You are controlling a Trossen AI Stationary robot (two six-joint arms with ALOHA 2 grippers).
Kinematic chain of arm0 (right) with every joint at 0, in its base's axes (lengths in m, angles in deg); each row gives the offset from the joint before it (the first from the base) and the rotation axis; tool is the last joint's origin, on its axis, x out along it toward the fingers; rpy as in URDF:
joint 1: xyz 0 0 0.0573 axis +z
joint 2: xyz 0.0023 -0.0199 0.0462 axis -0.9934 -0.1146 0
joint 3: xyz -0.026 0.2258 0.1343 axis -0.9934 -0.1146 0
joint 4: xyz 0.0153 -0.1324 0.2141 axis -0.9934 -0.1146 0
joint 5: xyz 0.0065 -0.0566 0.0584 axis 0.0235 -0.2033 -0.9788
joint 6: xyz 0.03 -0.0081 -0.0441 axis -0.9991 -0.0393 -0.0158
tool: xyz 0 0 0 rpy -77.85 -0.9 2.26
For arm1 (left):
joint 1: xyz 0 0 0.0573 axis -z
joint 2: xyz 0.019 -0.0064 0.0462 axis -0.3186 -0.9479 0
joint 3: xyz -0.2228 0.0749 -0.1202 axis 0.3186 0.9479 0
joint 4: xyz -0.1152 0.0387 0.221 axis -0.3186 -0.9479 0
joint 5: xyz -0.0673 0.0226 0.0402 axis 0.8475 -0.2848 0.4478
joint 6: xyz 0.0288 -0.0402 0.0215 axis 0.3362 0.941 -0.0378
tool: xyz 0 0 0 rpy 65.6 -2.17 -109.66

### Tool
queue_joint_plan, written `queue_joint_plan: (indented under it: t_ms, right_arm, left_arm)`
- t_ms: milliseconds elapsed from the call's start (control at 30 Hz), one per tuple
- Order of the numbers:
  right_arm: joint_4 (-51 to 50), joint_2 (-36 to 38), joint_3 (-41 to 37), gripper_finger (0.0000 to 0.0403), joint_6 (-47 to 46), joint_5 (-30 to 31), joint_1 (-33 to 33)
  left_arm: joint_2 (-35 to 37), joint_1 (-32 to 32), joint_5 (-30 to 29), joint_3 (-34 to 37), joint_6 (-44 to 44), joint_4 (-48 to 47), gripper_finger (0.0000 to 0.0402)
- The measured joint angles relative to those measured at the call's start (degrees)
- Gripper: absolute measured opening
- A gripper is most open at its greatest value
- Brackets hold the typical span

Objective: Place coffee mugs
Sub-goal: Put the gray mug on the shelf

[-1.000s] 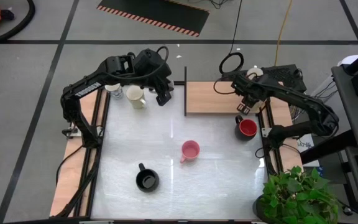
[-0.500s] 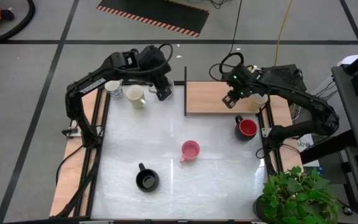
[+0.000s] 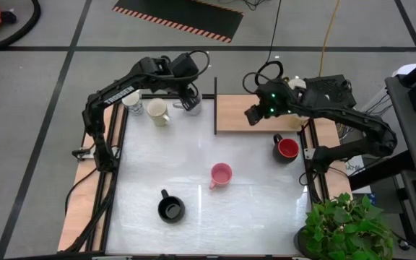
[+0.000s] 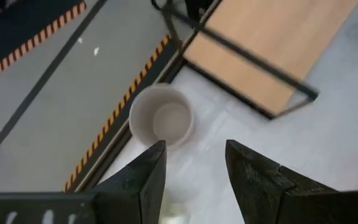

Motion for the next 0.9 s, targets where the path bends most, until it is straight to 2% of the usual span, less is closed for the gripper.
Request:
queue_joint_plan:
  t_ms: [67,233,400,600,767,900]
  right_arm:
    - [3.8,0.7,0.0,0.0114,-0.8,-0.1,1.6]
    - [9.8,2.9,0.0,0.0114,-4.5,0.2,4.1]
    - [10.9,3.7,0.0,0.0114,-5.6,0.5,5.0]
    - [12.1,3.7,0.0,0.0114,-10.7,0.4,5.1]
    - [15.3,3.7,0.0,0.0114,-12.3,2.3,7.6]
    - [16.5,3.7,0.0,0.0114,-13.1,8.6,10.7]
  left_arm:
    - [-0.7,-0.7,0.7,-0.1,0.1,1.8,0.017]
    - [-5.1,-4.2,9.8,0.0,-1.0,-0.4,0.017]
    - [-10.9,-6.1,10.9,0.0,-3.5,-6.3,0.017]
    - [-15.9,-6.9,10.9,0.0,-4.6,-6.3,0.0179]
    - [-18.1,-6.9,10.2,0.0,-8.1,-5.2,0.024]
    - [-20.1,-6.8,8.9,0.0,-10.4,-4.9,0.0299]
